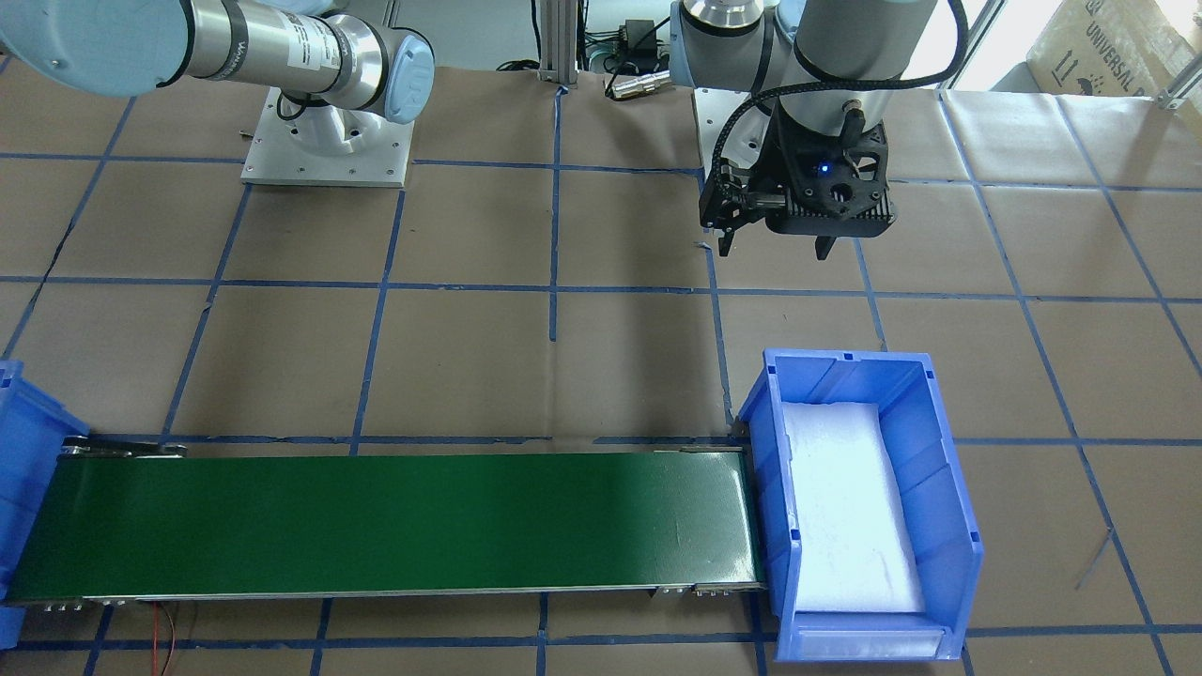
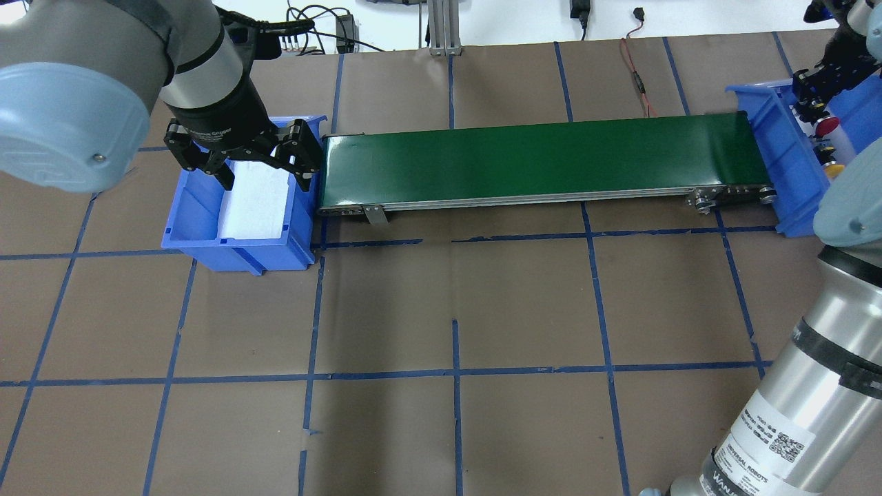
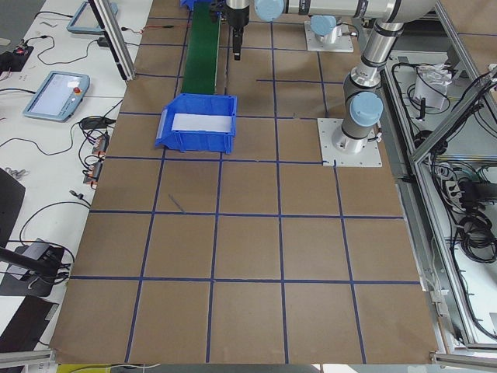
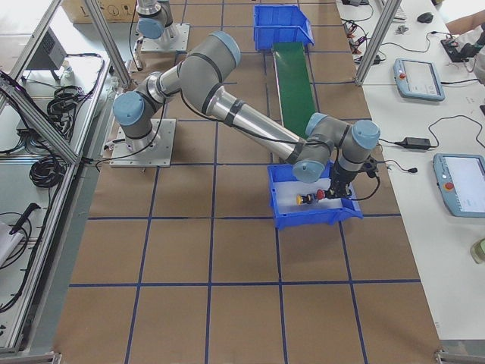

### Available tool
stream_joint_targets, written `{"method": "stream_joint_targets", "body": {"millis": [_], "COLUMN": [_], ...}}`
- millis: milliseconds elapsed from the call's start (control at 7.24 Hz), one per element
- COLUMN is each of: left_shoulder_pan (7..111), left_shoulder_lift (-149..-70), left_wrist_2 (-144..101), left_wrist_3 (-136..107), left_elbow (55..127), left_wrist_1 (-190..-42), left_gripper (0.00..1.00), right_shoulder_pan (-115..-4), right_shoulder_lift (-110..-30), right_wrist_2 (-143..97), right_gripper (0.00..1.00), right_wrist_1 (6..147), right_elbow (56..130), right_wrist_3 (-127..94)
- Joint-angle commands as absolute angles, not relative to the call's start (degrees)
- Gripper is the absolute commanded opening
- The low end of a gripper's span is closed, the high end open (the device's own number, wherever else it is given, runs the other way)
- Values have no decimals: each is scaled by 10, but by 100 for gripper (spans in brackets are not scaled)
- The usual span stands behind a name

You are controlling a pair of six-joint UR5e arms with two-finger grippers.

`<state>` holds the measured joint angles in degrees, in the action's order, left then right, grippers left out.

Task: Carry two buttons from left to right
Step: 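Lower the red button onto the foam and open the right gripper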

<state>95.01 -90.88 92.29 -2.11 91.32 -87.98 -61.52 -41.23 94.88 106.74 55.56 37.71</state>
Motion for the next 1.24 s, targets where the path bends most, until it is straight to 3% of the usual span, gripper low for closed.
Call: {"method": "stream_joint_targets", "body": {"millis": [0, 1104], "left_shoulder_pan": [950, 951], "left_shoulder_lift": [-909, -911], "left_wrist_2": [923, 923], "left_wrist_3": [-21, -21], "left_elbow": [913, 911], "left_wrist_1": [-880, -879], "left_gripper": [100, 100], "right_shoulder_pan": [-616, -621], "right_shoulder_lift": [-418, -408], "right_wrist_2": [951, 942], "right_gripper": [18, 16], "right_wrist_1": [1070, 1070], "right_elbow": [549, 534], "right_wrist_3": [367, 358]}}
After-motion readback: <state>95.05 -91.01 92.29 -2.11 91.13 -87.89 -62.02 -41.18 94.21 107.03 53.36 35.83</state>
